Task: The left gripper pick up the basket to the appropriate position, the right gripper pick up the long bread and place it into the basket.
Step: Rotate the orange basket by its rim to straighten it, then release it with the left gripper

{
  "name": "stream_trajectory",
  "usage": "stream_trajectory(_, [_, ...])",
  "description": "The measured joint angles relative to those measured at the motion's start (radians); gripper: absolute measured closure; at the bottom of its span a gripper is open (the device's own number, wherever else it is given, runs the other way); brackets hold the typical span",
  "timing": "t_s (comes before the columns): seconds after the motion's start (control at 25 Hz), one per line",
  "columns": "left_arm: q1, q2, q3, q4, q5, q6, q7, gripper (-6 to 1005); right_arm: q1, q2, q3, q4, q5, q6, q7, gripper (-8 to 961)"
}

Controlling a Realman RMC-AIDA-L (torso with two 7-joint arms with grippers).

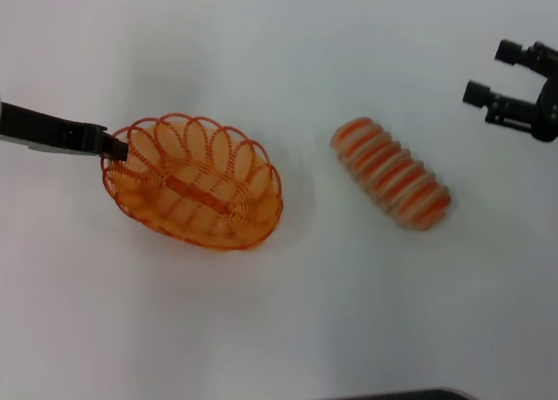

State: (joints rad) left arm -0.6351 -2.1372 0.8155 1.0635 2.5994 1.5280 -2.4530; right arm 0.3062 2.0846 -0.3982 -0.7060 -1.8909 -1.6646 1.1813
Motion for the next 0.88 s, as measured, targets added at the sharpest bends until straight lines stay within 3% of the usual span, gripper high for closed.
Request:
stream_trajectory(0.24, [0.019, -0.023, -0.097, 0.015, -0.047, -0.015, -0.050, 926, 0.005, 0.000, 0.012, 0.049, 0.098, 0.063, -0.004, 39])
stream_trajectory(0.4, [0.057, -0.027, -0.108, 0.015, -0.122, -0.057, -0.066, 926, 0.006, 0.001, 0.012, 0.076, 0.157, 0.093, -0.018, 38])
stream_trajectory(0.6, [0.088, -0.034, -0.083, -0.002, -0.151, -0.116, -0.081, 927, 0.009, 0.002, 0.012, 0.115, 0.225, 0.121, -0.054, 38])
stream_trajectory(0.88, [0.133, -0.036, 0.049, -0.028, -0.224, -0.231, -0.118, 928, 0.022, 0.002, 0.009, 0.146, 0.251, 0.178, -0.072, 39])
